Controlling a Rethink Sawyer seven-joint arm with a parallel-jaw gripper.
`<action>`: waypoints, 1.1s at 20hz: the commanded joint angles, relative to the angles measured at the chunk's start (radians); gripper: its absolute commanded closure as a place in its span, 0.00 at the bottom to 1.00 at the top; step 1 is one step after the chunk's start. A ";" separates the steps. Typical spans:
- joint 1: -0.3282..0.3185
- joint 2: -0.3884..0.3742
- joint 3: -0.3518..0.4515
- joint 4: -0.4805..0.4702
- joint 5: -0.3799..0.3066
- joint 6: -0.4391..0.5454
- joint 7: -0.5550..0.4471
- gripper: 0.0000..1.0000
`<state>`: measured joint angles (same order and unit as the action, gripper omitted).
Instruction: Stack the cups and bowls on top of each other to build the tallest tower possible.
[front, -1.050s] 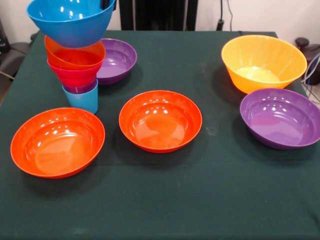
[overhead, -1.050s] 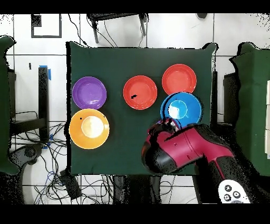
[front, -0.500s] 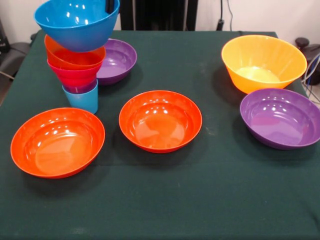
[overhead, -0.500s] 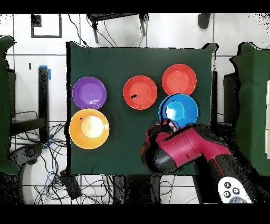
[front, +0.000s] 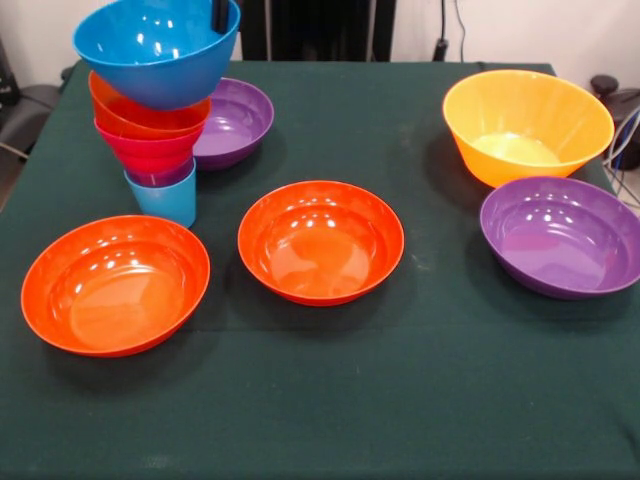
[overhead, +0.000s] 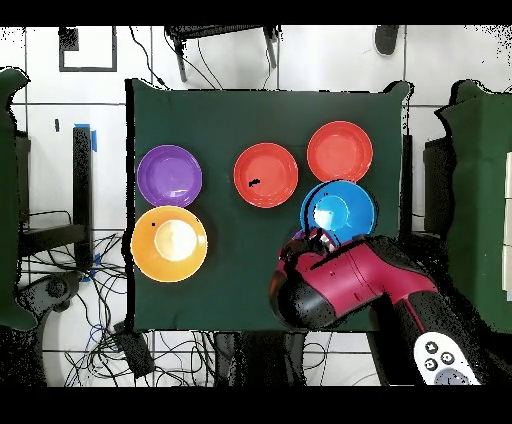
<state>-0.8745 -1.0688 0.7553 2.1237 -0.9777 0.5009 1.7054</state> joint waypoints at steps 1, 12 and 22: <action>-0.015 0.073 0.041 0.044 -0.101 -0.049 -0.184 1.00; -0.034 0.083 0.069 0.041 -0.105 -0.044 -0.202 1.00; -0.035 0.081 0.072 0.056 -0.118 -0.063 -0.175 1.00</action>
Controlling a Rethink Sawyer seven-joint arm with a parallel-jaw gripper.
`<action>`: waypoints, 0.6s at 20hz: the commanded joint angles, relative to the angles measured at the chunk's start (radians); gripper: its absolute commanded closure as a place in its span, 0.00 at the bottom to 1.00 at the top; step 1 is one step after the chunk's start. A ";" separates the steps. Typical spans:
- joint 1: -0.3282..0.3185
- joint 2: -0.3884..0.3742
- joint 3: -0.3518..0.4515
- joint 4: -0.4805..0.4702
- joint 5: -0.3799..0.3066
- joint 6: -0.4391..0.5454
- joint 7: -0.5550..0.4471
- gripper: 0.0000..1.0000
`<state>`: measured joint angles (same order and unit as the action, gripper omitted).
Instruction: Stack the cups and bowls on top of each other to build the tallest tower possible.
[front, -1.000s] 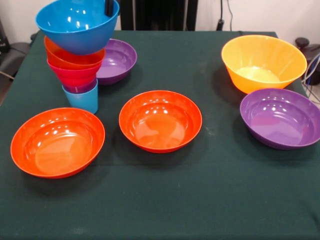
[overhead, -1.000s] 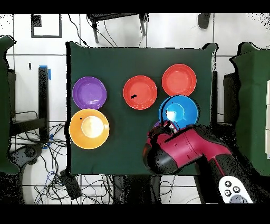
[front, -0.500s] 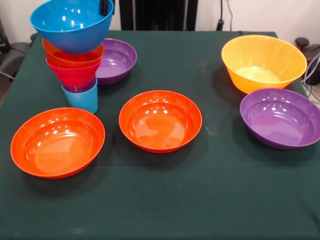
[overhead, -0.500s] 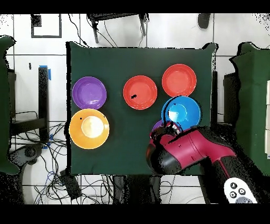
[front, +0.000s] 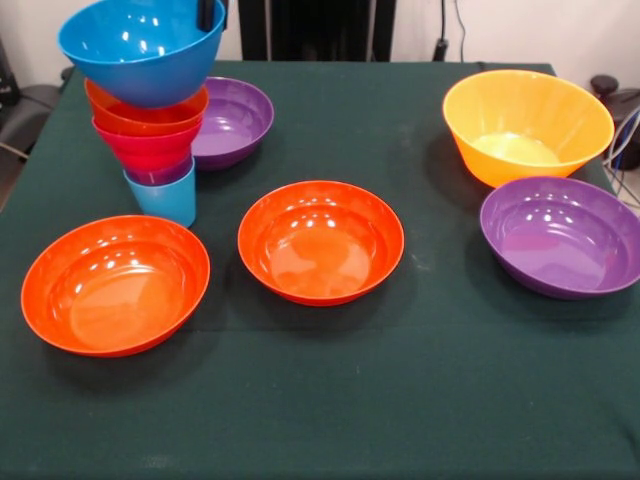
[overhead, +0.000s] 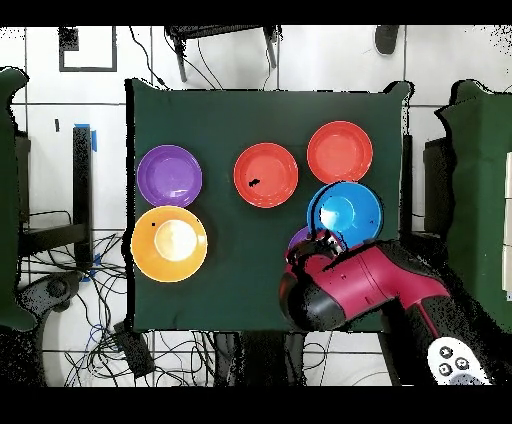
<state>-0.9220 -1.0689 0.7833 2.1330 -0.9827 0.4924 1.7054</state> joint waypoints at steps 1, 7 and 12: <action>0.015 0.080 0.043 0.049 -0.113 -0.056 -0.171 1.00; 0.019 0.085 0.042 0.044 -0.107 -0.066 -0.158 1.00; 0.030 0.087 0.041 0.038 -0.108 -0.074 -0.140 1.00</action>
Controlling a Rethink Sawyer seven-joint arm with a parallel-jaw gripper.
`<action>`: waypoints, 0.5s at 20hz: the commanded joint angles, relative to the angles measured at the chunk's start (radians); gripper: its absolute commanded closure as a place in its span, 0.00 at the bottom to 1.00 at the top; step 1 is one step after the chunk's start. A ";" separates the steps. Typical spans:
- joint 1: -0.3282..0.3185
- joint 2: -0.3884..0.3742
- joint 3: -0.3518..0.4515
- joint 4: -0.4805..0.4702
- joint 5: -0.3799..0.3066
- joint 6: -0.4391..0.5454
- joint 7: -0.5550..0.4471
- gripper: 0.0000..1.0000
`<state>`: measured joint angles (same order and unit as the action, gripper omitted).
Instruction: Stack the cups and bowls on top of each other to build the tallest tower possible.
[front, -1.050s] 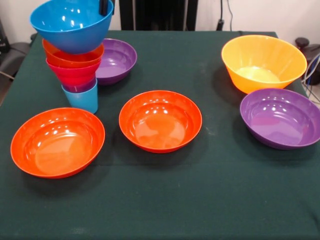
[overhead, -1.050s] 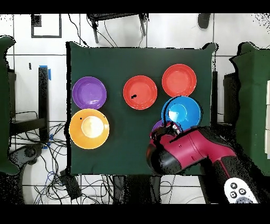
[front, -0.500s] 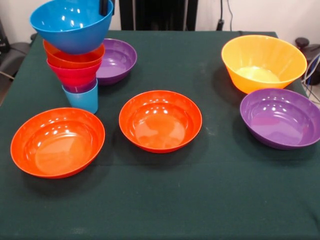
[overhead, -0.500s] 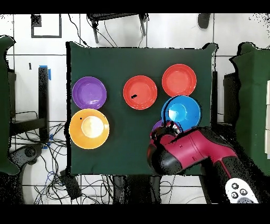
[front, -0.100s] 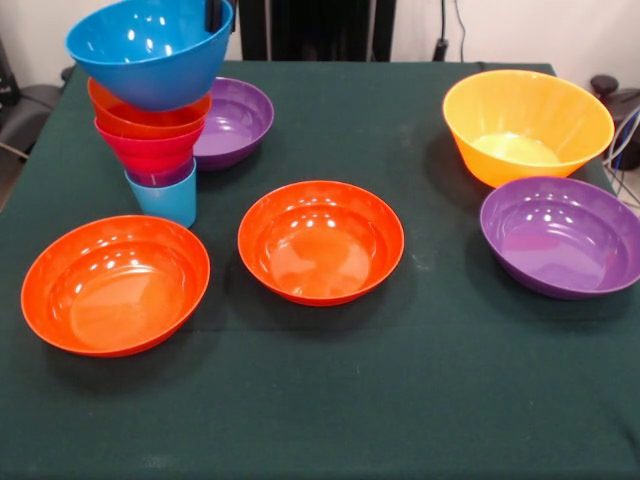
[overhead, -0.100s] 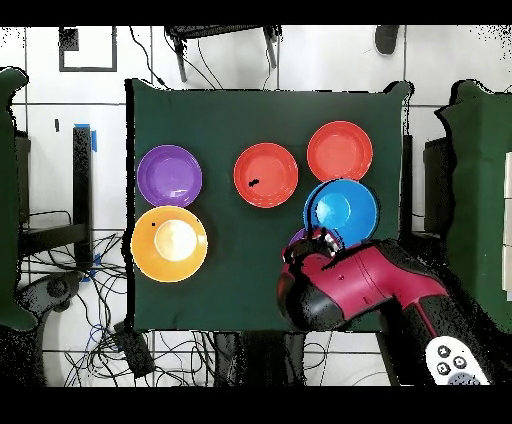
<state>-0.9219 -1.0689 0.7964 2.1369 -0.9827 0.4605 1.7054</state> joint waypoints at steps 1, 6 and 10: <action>0.034 0.085 0.026 0.033 -0.109 -0.040 -0.135 1.00; 0.040 0.088 0.034 0.023 -0.098 -0.016 -0.151 1.00; 0.041 0.088 0.039 0.018 -0.096 -0.006 -0.159 1.00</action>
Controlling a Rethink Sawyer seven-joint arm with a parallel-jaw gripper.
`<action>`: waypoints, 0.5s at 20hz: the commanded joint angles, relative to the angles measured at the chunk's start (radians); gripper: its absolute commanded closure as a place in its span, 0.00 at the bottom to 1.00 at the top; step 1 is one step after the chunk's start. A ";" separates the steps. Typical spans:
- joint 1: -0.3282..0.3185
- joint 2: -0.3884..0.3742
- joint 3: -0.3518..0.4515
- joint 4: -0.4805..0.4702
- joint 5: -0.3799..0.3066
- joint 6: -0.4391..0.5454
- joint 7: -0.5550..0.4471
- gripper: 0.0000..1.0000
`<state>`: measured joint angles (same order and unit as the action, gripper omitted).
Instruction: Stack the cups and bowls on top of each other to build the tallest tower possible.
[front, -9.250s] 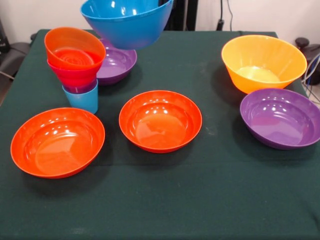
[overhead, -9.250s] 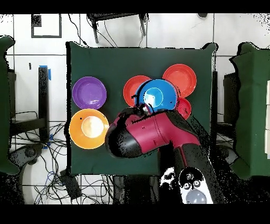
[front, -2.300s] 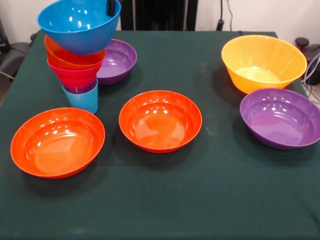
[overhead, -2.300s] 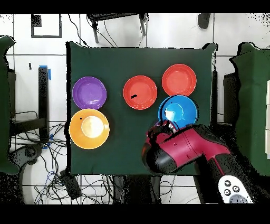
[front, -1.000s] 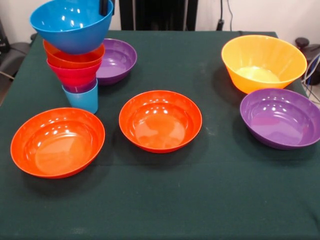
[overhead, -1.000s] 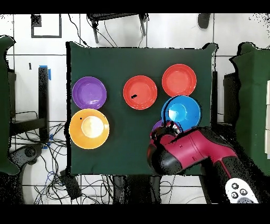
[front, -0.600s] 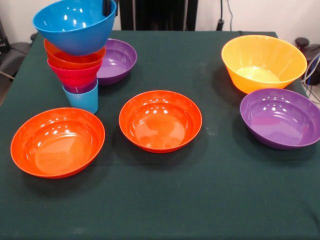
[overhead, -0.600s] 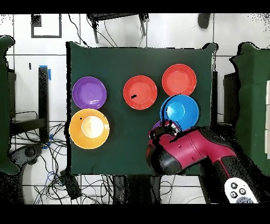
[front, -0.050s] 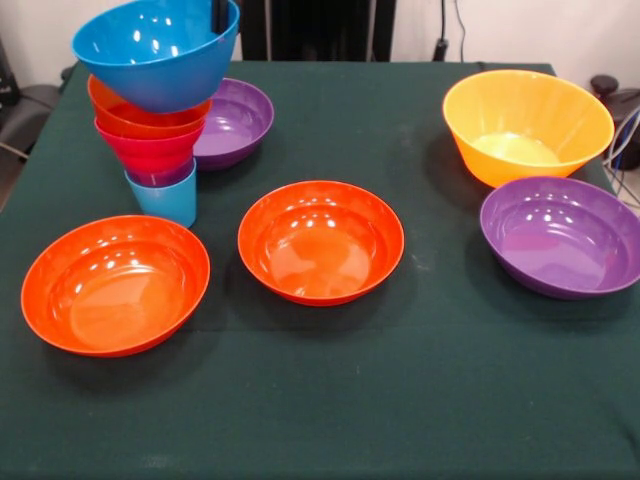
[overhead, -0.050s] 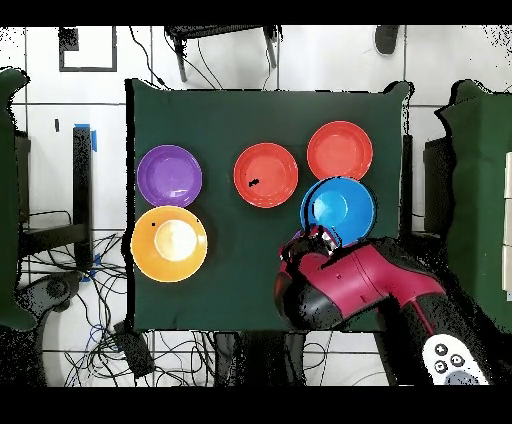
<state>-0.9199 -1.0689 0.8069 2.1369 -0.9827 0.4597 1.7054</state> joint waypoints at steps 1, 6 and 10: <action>0.041 0.087 0.029 0.017 -0.096 -0.003 -0.159 1.00; 0.045 0.086 0.031 0.012 -0.099 -0.006 -0.159 1.00; 0.045 0.088 0.030 0.010 -0.106 -0.008 -0.160 1.00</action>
<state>-0.9158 -1.0689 0.8102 2.1370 -0.9827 0.4597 1.7054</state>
